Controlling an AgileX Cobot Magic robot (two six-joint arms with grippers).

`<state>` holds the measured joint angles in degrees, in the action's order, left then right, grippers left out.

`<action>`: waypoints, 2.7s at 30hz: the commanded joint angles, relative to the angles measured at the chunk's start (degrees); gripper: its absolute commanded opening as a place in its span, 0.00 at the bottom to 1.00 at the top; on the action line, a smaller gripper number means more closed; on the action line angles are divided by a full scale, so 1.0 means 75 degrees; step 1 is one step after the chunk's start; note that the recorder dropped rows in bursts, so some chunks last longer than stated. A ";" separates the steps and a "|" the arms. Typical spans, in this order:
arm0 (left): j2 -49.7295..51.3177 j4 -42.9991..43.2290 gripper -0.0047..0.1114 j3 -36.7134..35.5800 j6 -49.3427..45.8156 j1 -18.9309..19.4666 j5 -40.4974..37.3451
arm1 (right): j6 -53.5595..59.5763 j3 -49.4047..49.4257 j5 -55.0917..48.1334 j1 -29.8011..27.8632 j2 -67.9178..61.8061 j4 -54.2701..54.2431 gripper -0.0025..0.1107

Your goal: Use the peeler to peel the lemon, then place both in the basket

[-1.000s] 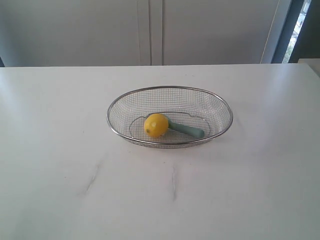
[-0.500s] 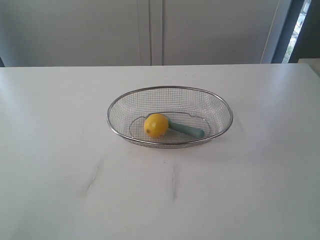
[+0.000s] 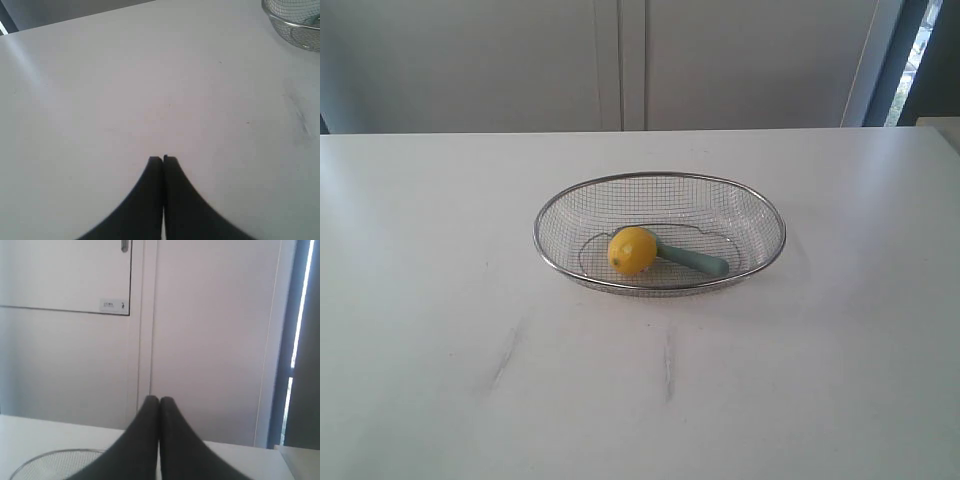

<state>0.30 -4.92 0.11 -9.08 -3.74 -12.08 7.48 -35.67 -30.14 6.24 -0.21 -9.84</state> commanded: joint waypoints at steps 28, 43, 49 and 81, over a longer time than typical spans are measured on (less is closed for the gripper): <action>-0.0041 -0.0022 0.04 -0.0014 0.0006 0.0040 0.0016 | -0.0005 0.4757 0.2537 -0.0071 0.0028 0.0267 0.02; -0.0041 -0.0022 0.04 -0.0014 0.0006 0.0040 0.0016 | -0.0008 0.4757 0.1434 -0.0071 0.0028 0.0267 0.02; -0.0041 -0.0022 0.04 -0.0014 0.0006 0.0040 0.0016 | -0.0008 0.4757 0.1450 -0.0071 0.0028 0.0267 0.02; -0.0041 -0.0022 0.04 -0.0014 0.0006 0.0040 0.0016 | -0.0523 0.4757 0.1465 -0.0350 0.0028 0.0910 0.02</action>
<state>0.30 -4.92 0.11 -9.08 -3.74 -12.06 3.81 -0.31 -19.41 1.70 -0.31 -2.75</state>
